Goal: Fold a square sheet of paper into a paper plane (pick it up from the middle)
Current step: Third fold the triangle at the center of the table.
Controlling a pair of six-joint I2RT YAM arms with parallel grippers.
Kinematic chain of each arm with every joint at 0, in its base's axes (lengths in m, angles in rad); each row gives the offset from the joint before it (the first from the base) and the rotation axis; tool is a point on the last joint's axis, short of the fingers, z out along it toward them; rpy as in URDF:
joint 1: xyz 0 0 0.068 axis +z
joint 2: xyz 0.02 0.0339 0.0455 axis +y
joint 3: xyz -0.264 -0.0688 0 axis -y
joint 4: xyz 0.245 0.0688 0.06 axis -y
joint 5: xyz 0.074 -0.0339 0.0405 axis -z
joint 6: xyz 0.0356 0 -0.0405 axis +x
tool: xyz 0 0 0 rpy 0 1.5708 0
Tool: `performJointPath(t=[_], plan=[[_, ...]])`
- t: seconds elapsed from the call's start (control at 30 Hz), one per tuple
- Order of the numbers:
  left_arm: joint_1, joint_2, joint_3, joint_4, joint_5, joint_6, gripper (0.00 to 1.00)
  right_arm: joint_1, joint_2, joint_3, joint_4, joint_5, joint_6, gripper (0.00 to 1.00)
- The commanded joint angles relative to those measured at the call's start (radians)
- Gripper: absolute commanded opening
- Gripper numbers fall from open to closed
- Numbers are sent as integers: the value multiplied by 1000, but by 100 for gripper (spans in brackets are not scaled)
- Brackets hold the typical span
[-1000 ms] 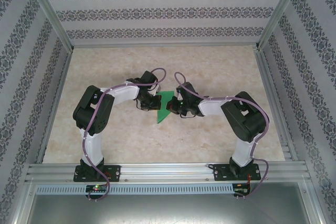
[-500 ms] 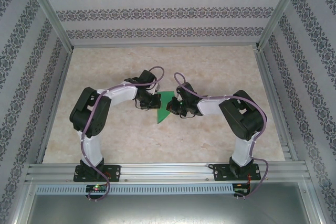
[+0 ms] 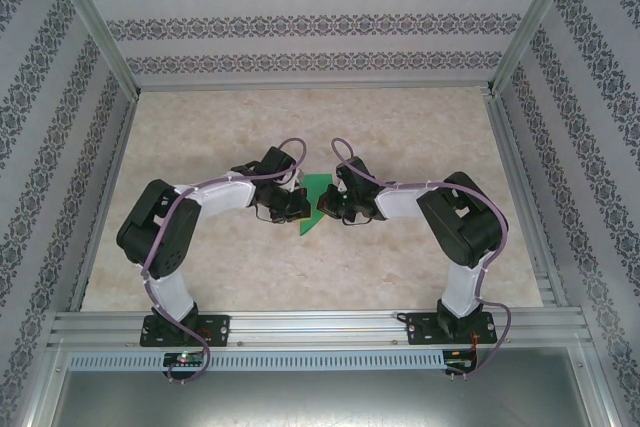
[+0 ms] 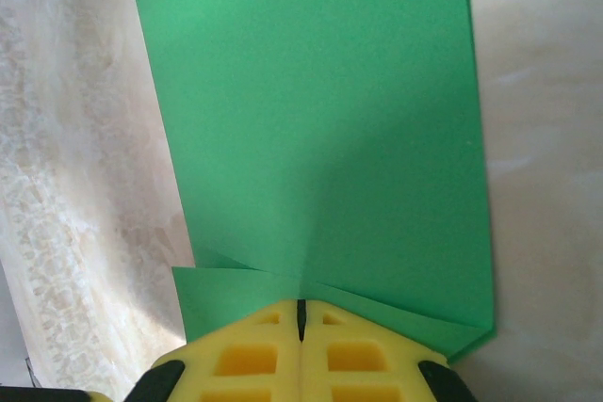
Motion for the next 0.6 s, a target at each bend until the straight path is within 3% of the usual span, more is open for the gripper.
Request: performJointPath(t=[0.0,0.57], plan=[[-16,36,11,39,39,-32,5,8,65,-21,-139,73,15,0],[-25,95,8,-10,36,-24,5,8,74,-13,-175,76,7,0]])
